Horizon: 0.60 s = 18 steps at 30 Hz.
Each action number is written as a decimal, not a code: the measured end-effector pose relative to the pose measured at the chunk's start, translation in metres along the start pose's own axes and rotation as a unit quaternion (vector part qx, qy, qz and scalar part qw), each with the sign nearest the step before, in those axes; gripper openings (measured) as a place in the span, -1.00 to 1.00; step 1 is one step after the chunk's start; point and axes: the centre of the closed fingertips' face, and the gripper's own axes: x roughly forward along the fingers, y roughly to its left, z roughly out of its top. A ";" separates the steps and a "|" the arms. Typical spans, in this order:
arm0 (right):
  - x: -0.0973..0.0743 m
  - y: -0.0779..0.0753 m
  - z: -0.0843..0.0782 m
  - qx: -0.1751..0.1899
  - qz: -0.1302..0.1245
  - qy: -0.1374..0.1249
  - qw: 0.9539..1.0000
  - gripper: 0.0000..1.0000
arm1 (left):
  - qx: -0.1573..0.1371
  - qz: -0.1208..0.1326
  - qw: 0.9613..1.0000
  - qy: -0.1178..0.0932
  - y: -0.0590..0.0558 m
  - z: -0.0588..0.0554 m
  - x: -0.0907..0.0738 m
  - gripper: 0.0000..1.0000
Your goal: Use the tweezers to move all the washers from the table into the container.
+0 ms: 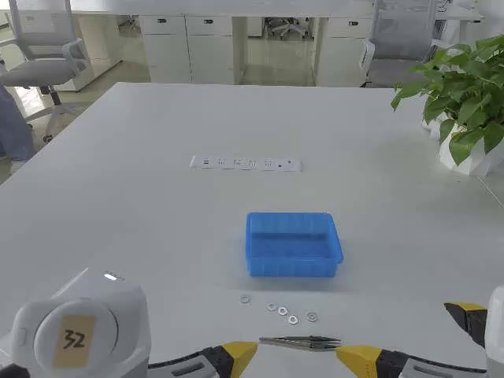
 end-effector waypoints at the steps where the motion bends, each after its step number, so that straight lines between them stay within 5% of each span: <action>1: 0.001 0.000 -0.001 0.000 -0.001 0.002 1.000 0.98 | 0.000 -0.002 1.000 0.000 -0.001 0.000 0.000 0.98; 18: 0.004 -0.001 -0.006 0.004 -0.004 0.014 1.000 0.98 | 0.010 -0.025 1.000 0.009 -0.007 -0.001 0.005 0.98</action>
